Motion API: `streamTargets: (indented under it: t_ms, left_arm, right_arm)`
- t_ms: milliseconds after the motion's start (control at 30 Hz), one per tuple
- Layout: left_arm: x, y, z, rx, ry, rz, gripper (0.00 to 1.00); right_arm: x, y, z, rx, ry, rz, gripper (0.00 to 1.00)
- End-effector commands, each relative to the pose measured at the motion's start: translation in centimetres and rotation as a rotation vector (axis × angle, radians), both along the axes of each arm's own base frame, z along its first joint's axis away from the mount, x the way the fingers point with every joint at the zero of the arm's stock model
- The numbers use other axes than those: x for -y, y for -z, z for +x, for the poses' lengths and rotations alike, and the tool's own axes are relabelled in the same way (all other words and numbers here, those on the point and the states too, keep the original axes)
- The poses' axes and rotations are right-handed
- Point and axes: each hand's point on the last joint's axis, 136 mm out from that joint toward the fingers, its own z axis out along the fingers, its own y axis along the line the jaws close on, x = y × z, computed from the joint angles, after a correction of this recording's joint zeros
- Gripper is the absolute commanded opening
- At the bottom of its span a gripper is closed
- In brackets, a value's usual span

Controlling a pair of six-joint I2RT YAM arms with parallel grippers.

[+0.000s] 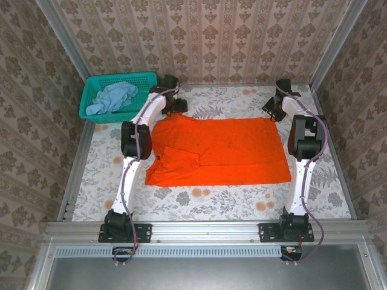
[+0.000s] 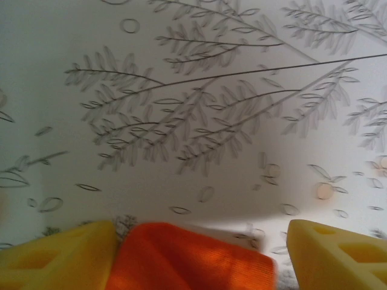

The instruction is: Fold and stack the t-shirts

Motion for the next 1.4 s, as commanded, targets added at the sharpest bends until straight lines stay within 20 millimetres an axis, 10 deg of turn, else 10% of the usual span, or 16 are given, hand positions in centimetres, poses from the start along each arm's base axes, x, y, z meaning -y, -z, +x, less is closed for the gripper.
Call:
streamTargets:
  t_ms: [0,633,1367]
  left_arm:
    - [-0.5,-0.9,-2.0,-0.065,0.031,0.006,0.76]
    - [0.1,-0.2,-3.4,-0.106,0.056,-0.013,0.58]
    - [1.0,-2.3,-2.9,-0.031,0.066,0.006,0.11]
  right_arm:
    - [-0.7,0.8,-0.8,-0.058,-0.013,0.014,0.53]
    - [-0.9,1.5,-3.7,-0.132,-0.038,0.008,0.45]
    - [-1.3,1.3,-4.0,-0.14,-0.061,0.022,0.03]
